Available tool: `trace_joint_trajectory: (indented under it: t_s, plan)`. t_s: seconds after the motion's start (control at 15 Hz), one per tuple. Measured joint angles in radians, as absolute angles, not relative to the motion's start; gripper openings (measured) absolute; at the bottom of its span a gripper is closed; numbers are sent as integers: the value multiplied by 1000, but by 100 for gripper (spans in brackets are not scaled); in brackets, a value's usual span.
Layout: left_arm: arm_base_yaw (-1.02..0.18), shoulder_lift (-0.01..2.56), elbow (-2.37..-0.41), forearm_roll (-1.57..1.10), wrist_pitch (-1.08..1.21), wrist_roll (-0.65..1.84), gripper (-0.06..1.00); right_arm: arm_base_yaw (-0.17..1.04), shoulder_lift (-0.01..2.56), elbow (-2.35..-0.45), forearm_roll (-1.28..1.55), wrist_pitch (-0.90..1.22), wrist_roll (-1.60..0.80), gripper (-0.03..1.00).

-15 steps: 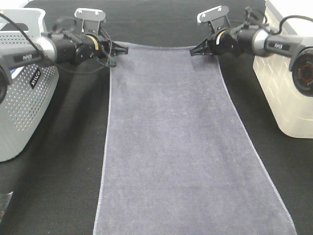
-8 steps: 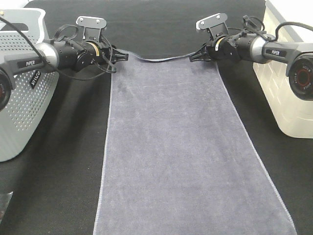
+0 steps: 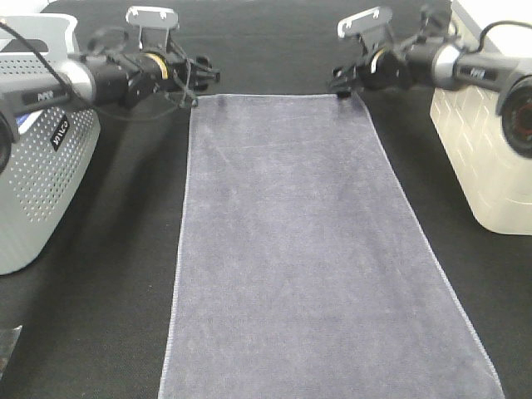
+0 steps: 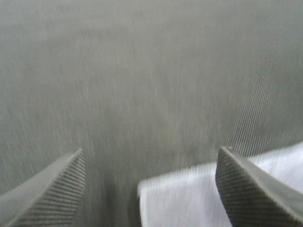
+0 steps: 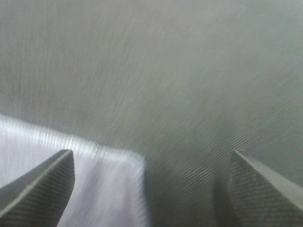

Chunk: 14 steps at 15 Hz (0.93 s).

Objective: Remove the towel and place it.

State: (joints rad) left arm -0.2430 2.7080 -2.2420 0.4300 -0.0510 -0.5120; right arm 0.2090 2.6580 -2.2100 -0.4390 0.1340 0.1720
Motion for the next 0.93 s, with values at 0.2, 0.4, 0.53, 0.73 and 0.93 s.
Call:
trace_joint_trajectory:
  t_s: [0.2,0.4,0.53,0.73,0.93]
  plan:
    - [-251,2650,-2244,413,-31,-528,73,209,2590,-2210,-372,183,180,82]
    - [-277,2563,-2244,412,24,-527,73,209,2516,-2210,-309,220,186,82]
    - [-293,2500,-2244,412,79,-504,73,210,2459,-2210,-279,250,186,82]
    - [-304,2392,-2244,412,212,-453,73,225,2368,-2210,-266,288,184,82]
    - [-304,2280,-2244,411,314,-423,73,248,2259,-2210,-266,331,167,82]
